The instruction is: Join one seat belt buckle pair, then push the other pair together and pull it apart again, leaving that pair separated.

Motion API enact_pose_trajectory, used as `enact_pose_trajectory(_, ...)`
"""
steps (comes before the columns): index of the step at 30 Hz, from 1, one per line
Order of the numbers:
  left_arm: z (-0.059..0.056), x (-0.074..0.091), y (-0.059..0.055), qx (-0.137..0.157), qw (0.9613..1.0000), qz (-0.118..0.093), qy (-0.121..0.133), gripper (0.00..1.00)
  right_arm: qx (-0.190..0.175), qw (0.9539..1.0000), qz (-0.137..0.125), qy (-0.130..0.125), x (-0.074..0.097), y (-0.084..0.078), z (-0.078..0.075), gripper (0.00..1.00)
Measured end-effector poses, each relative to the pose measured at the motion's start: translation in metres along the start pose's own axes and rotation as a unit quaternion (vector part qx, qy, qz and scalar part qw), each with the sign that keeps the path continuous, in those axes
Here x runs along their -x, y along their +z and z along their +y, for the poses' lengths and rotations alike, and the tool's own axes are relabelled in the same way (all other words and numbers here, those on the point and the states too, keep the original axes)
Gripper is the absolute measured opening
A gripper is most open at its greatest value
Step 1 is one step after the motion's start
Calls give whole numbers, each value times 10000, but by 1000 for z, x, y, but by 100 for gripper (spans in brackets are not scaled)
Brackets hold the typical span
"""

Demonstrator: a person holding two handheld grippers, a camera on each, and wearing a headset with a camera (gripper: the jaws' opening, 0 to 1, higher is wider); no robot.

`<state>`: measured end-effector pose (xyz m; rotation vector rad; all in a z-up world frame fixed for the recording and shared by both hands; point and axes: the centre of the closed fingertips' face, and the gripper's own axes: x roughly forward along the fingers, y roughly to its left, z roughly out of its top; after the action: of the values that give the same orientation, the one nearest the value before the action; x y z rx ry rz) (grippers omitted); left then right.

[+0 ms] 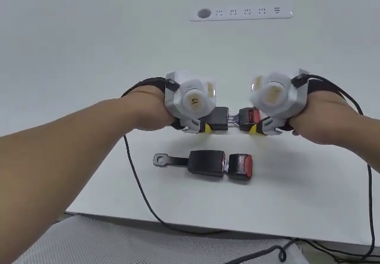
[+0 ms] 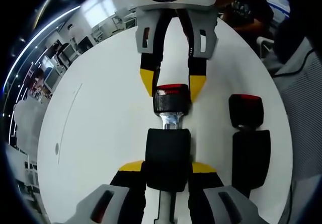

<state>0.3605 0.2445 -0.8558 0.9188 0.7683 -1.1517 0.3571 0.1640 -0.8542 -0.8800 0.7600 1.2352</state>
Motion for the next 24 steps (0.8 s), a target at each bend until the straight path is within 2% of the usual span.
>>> enact_pose_trajectory(4, 0, 0, 1, -38, 10000, 15, -17, 32, 4, 10000, 10, -18, 0, -1, 0, 33)
enact_pose_trajectory(9, 0, -1, 0, -36, 10000, -1, -2, 33, -93, 9999, 17, -71, 5, -10, -1, 33)
enact_pose_trajectory(24, -4, 3, 5, -60, 10000, 40, -25, 33, -265, 9995, 118, -114, 27, -55, -3, 34)
